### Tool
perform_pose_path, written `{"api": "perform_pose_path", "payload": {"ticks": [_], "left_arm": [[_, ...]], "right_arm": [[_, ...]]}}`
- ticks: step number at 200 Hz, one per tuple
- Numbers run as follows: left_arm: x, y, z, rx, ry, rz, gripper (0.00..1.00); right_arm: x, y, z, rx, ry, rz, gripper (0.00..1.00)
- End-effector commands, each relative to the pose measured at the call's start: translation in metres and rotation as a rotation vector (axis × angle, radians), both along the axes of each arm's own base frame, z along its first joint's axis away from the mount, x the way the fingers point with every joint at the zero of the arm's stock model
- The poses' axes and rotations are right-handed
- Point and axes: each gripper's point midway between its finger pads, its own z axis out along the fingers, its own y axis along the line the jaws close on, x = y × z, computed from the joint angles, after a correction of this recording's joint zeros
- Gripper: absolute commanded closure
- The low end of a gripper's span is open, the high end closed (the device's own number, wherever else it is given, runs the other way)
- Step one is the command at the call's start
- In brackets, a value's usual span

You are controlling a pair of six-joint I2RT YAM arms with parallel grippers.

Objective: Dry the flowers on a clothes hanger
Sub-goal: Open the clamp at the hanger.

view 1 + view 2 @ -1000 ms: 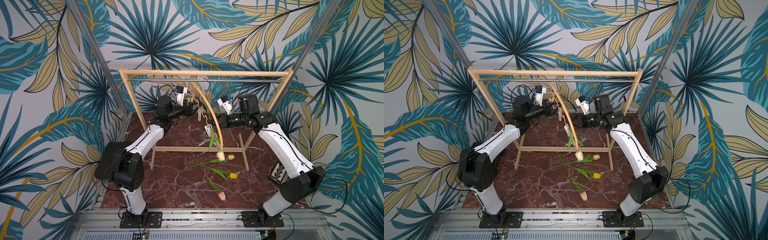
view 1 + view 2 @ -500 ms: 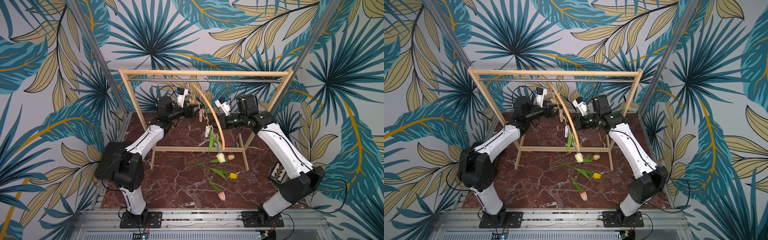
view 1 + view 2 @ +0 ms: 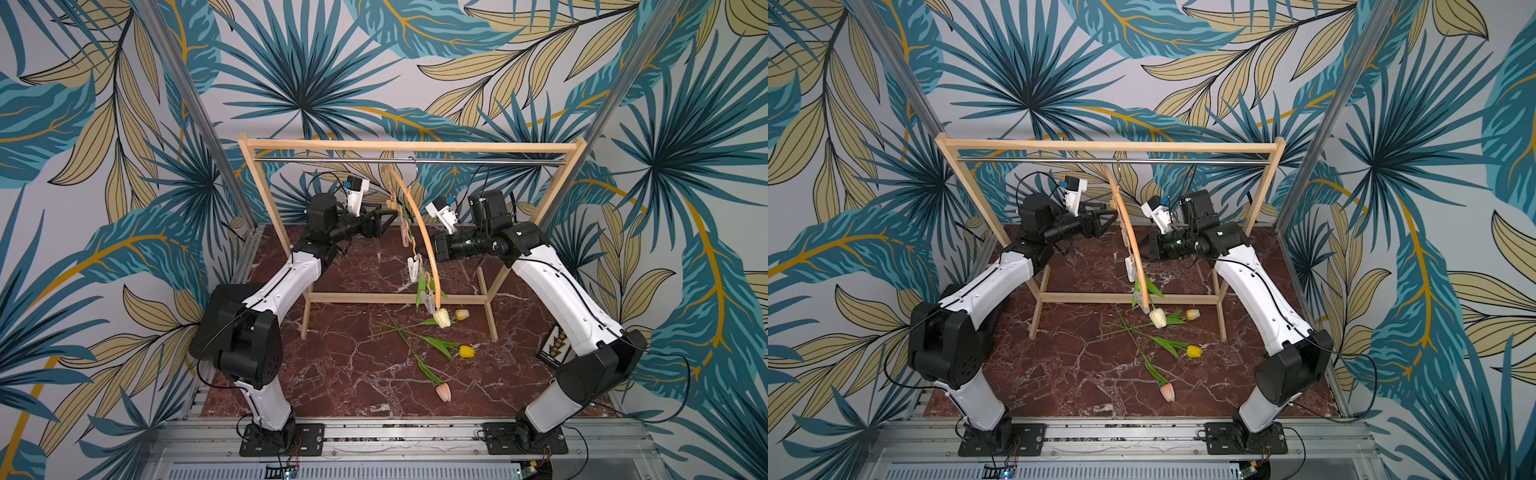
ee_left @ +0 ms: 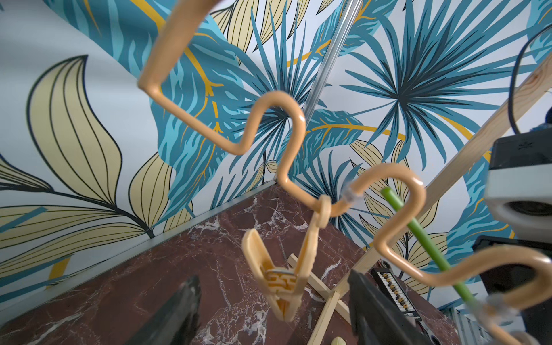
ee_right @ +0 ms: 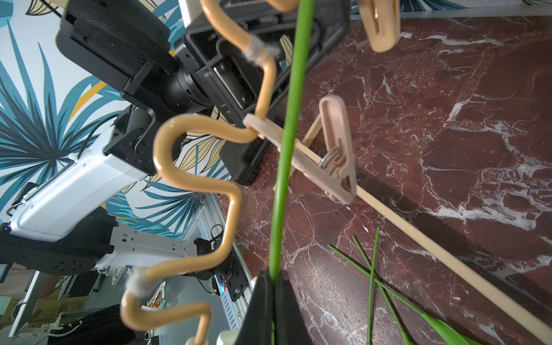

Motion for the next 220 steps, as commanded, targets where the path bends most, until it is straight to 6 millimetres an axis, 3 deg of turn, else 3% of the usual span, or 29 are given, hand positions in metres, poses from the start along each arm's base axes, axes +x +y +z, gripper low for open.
{"api": "perform_pose_path", "payload": {"ticks": [1,125,220], "left_arm": [[-0.006,0.0,0.02,-0.013,-0.048,-0.017,0.26],[0.011,-0.014,0.028,-0.039,-0.069,-0.057,0.25],[0.006,-0.014,0.038,-0.058,-0.098,-0.061,0.55]], "right_arm": [[-0.004,0.004,0.004,0.003,-0.008,0.034,1.0],[-0.008,0.006,0.006,-0.01,-0.001,0.06,1.0],[-0.008,0.008,0.005,-0.014,0.002,0.065,1.0]]}}
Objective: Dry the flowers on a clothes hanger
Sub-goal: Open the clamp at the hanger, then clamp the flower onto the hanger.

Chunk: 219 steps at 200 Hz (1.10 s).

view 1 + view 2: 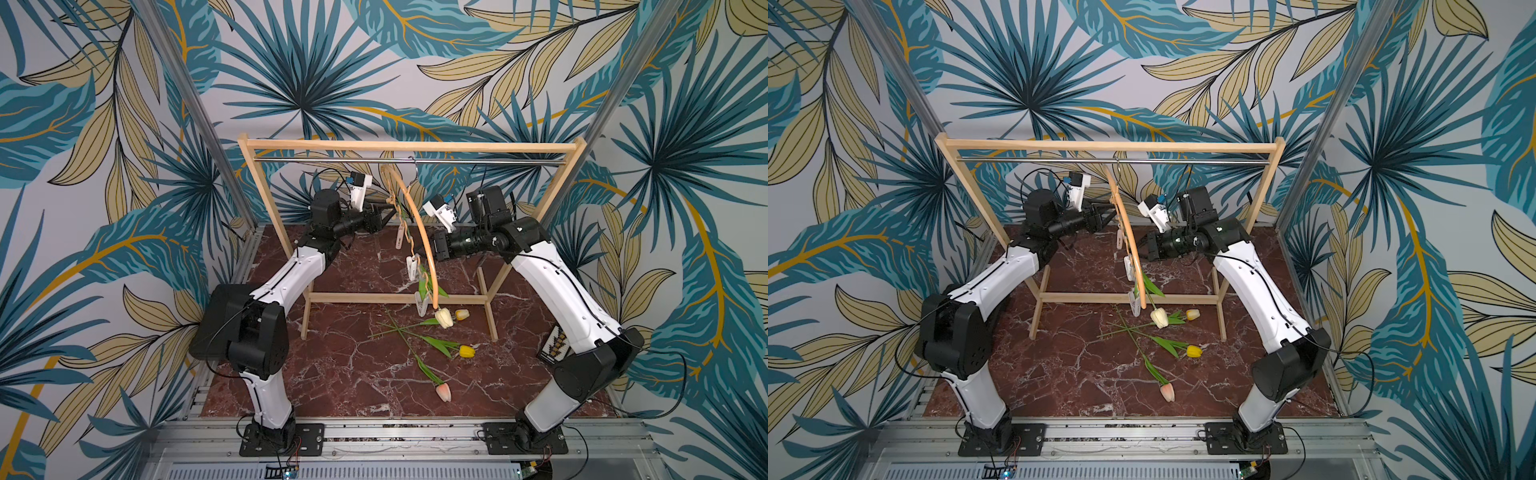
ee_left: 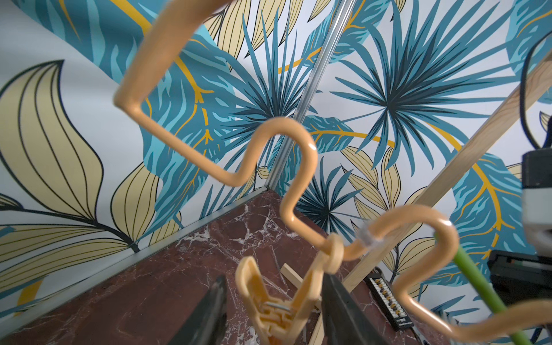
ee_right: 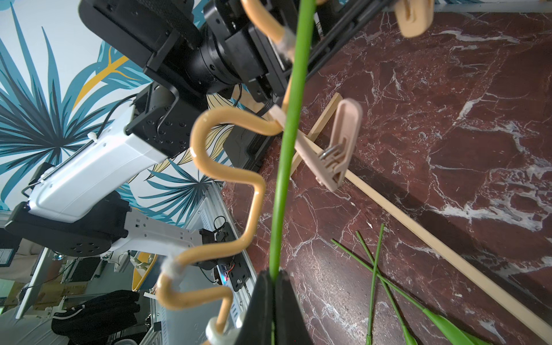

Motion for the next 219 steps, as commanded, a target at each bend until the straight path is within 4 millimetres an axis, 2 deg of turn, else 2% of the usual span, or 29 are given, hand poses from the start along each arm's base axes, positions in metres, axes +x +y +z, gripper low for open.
{"api": "perform_pose_path", "payload": {"ticks": [1,19,54,77,113,142,173,219], "left_arm": [[-0.006,-0.003,0.034,-0.024,-0.094,-0.018,0.55],[-0.006,-0.003,0.034,-0.029,-0.092,-0.018,0.62],[-0.008,-0.005,0.034,-0.047,-0.082,-0.023,0.68],[-0.01,-0.008,0.03,-0.063,-0.065,-0.021,0.69],[-0.008,-0.014,0.022,-0.095,-0.02,0.011,0.74],[-0.003,-0.014,0.019,-0.175,0.033,0.059,0.76],[0.001,-0.008,0.017,-0.255,0.067,0.112,0.77],[0.001,-0.009,0.01,-0.255,0.076,0.134,0.81]], "right_arm": [[-0.002,0.004,-0.002,0.0,0.006,0.026,1.0],[-0.002,0.004,-0.002,-0.001,0.007,0.025,1.0],[0.007,0.0,-0.006,-0.02,-0.01,-0.034,1.0],[0.032,-0.01,-0.021,-0.03,-0.028,-0.198,1.0],[0.071,0.008,-0.038,0.175,0.04,-0.323,1.0],[0.095,0.018,-0.035,0.304,0.024,-0.362,1.0],[0.107,0.027,-0.04,0.351,0.032,-0.365,1.0],[0.111,0.031,-0.036,0.374,0.016,-0.362,1.0]]}}
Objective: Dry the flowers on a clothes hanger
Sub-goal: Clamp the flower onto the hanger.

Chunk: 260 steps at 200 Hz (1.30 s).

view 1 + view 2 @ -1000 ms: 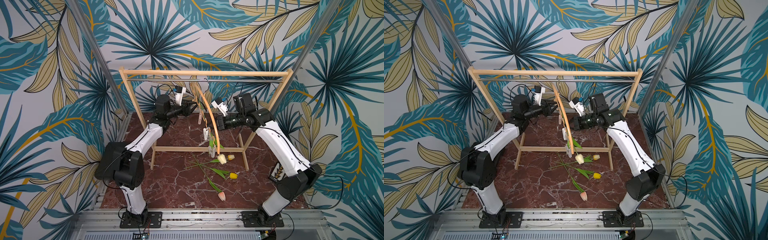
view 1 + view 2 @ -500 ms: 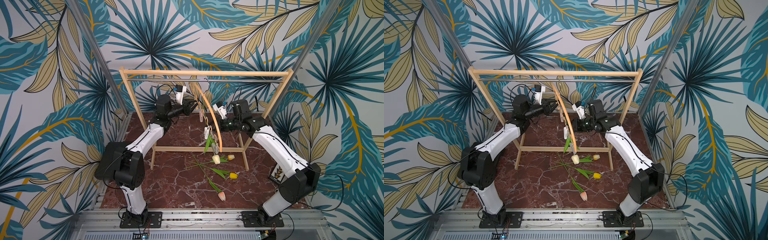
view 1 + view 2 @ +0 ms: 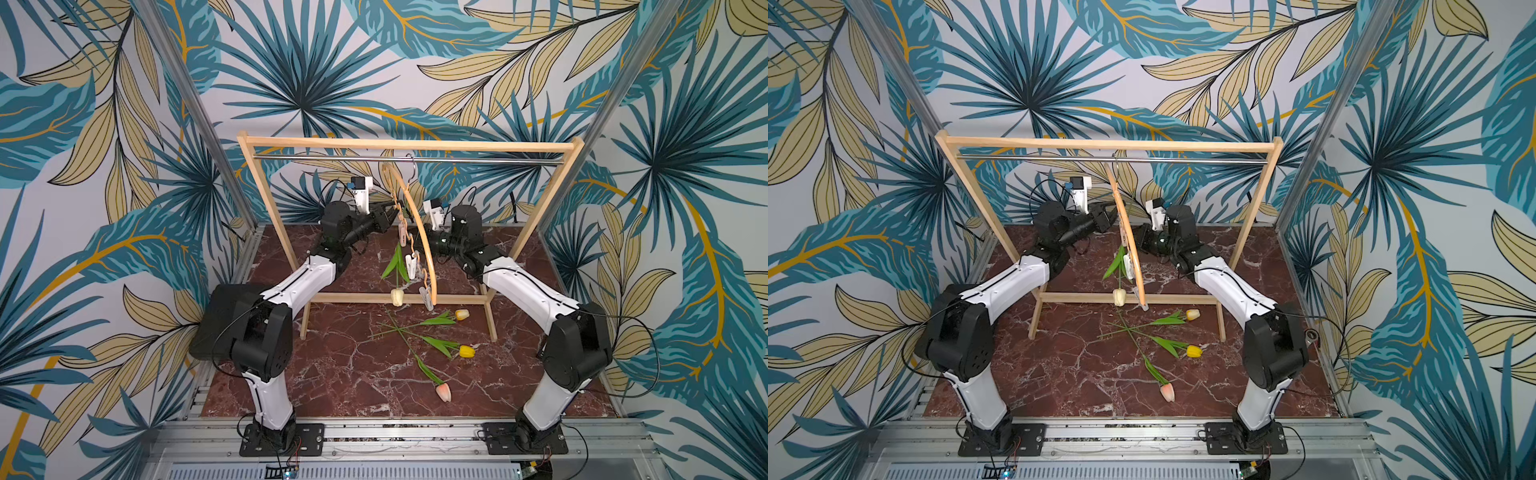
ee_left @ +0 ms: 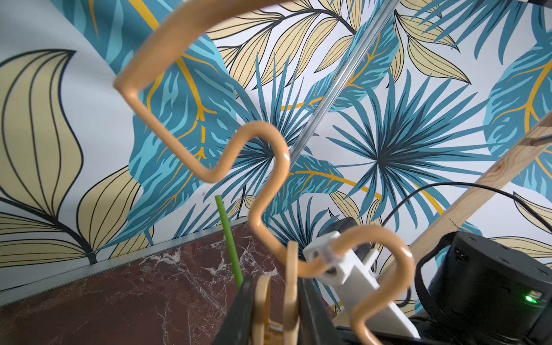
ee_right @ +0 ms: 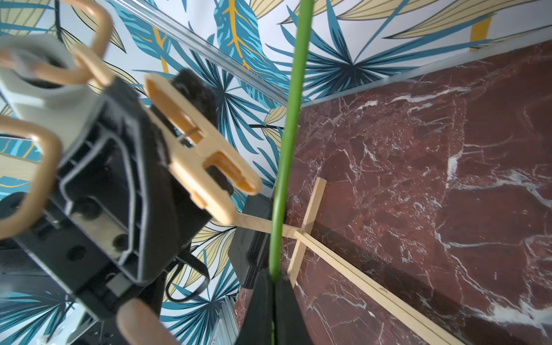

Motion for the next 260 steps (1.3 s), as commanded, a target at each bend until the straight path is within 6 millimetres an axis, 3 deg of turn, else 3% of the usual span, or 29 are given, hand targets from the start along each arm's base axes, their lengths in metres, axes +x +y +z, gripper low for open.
{"api": "perform_pose_path", "payload": {"ticks": [1,194,260], "left_arm": [[-0.001,0.006,0.002,-0.028,0.0,0.038,0.8],[0.0,0.002,-0.012,-0.015,0.026,0.014,0.83],[0.002,0.002,-0.01,-0.01,0.016,0.023,0.65]], "right_arm": [[0.005,0.005,0.008,0.035,-0.036,-0.006,1.0],[0.01,0.013,0.027,-0.033,-0.086,0.051,1.0],[0.005,0.01,0.018,-0.052,-0.076,0.052,1.0]]}}
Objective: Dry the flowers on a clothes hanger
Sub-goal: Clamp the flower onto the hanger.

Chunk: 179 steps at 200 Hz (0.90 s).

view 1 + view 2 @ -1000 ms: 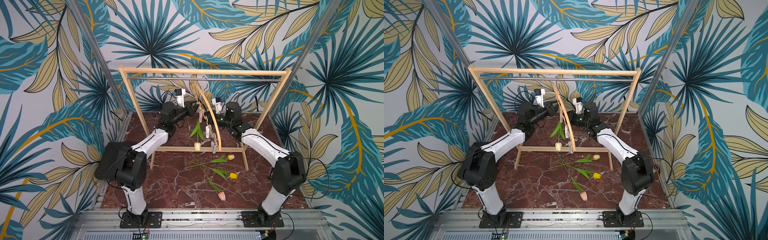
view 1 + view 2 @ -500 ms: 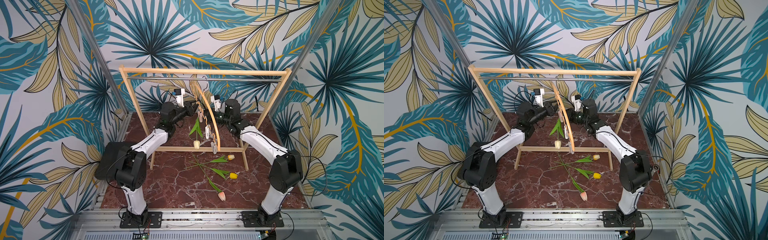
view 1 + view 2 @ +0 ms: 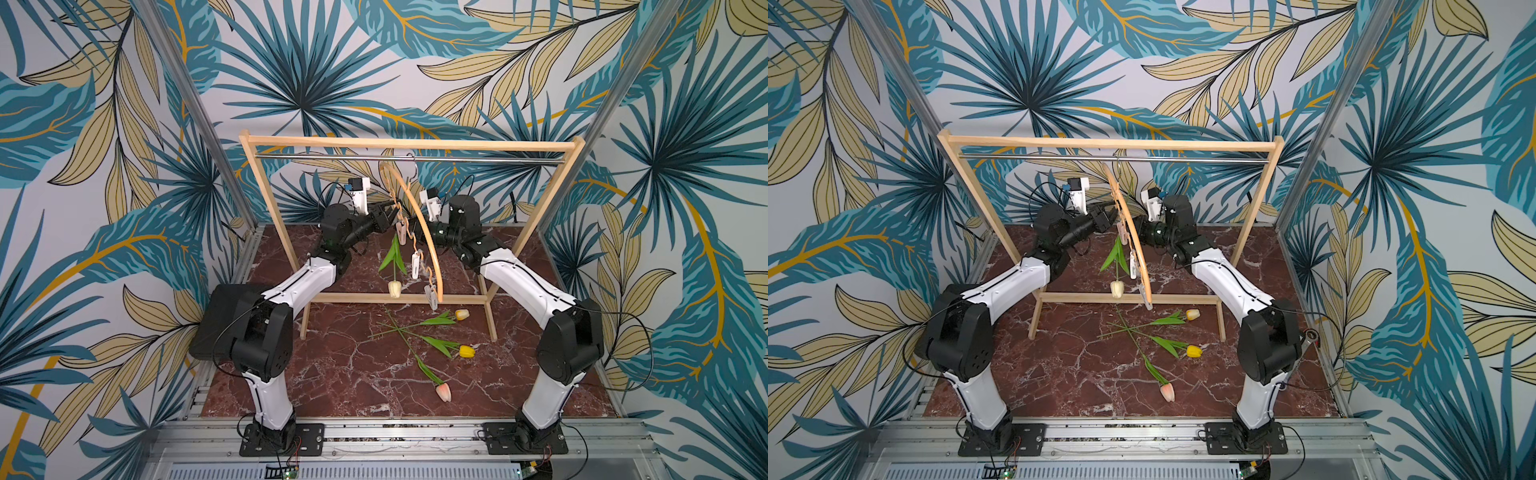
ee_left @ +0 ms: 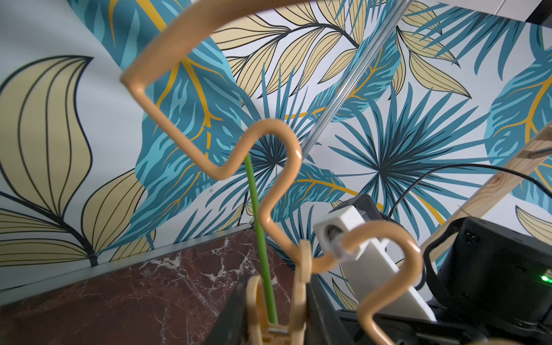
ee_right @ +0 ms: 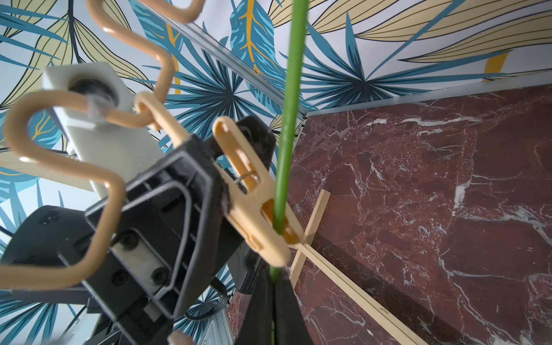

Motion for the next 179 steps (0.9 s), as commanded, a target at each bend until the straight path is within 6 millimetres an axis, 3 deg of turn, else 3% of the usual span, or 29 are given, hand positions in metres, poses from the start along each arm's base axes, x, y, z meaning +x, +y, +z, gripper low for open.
{"api": "perform_pose_path", "payload": {"ticks": [1,91,147,179], "left_arm": [[0.001,0.001,-0.009,0.014,0.015,0.008,0.64],[-0.003,0.012,-0.005,0.001,0.033,0.057,0.27],[-0.015,0.034,-0.017,0.018,0.099,0.14,0.15],[-0.028,0.043,-0.016,0.028,0.103,0.159,0.12]], "right_arm": [[-0.004,0.003,0.002,-0.006,-0.022,0.022,1.0],[-0.001,-0.005,-0.007,-0.03,0.003,-0.01,1.0],[-0.002,-0.017,-0.024,-0.08,0.043,-0.053,0.84],[-0.001,-0.032,-0.04,-0.152,0.079,-0.121,0.65]]}}
